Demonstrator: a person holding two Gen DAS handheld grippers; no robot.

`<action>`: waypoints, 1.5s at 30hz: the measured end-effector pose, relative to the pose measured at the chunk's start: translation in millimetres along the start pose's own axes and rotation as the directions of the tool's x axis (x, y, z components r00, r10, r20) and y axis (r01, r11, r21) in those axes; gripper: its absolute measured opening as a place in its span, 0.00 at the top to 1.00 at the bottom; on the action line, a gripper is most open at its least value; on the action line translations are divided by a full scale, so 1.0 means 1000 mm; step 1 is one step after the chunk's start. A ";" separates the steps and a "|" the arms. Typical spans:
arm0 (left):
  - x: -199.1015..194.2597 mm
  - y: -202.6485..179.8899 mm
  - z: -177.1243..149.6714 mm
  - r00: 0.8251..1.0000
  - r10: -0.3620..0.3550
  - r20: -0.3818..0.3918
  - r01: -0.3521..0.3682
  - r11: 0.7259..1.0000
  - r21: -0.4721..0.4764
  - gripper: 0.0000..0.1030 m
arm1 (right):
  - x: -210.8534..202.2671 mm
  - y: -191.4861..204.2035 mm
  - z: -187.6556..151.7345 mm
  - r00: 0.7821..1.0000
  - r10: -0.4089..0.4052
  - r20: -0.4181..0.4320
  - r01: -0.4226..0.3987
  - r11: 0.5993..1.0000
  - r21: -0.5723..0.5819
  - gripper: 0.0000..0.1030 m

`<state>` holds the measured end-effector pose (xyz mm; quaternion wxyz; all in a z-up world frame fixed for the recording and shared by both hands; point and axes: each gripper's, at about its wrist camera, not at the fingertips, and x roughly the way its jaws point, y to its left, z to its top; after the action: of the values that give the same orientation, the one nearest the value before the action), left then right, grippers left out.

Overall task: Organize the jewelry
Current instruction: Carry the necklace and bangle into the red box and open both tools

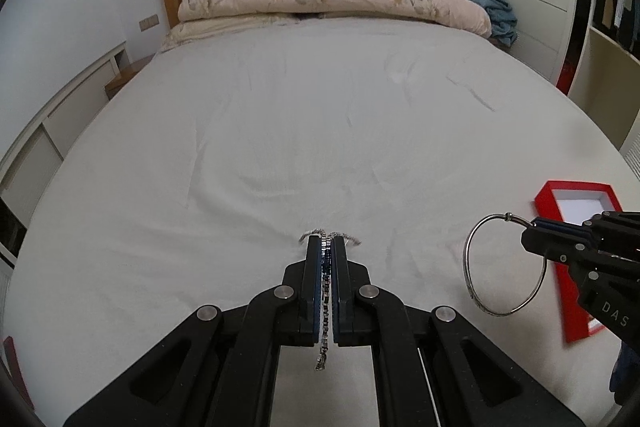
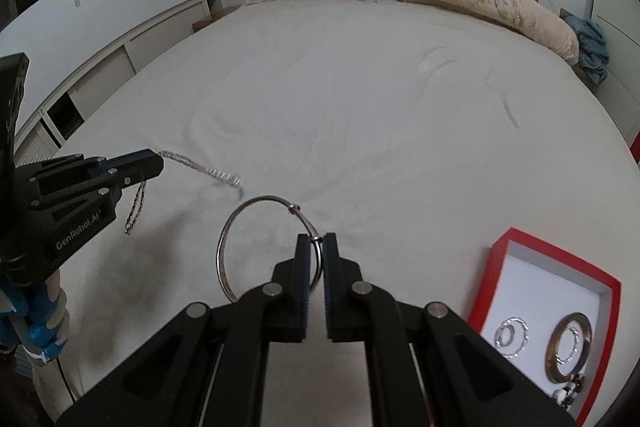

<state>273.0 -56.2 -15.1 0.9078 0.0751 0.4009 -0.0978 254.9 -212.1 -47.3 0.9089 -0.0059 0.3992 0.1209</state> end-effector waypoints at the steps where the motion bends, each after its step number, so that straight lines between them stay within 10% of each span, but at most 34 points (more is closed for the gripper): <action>1: -0.005 -0.001 0.001 1.000 -0.001 0.005 0.001 1.000 0.001 0.96 | -0.005 0.000 0.000 1.000 0.000 0.006 0.000 1.000 0.002 0.95; 23: -0.110 -0.054 0.002 0.994 -0.013 0.110 0.007 0.999 0.052 0.96 | -0.132 -0.012 -0.034 0.991 -0.031 0.128 0.026 0.999 0.042 0.95; 45: -0.112 -0.219 0.030 0.981 -0.162 0.104 0.136 0.966 0.218 0.96 | -0.205 -0.148 -0.086 0.964 -0.188 0.186 0.147 0.965 0.216 0.95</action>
<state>168.6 -261.5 75.9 0.9074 0.1341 0.3370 -0.2122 92.2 -409.4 30.3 0.9481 0.0644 0.3114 0.0023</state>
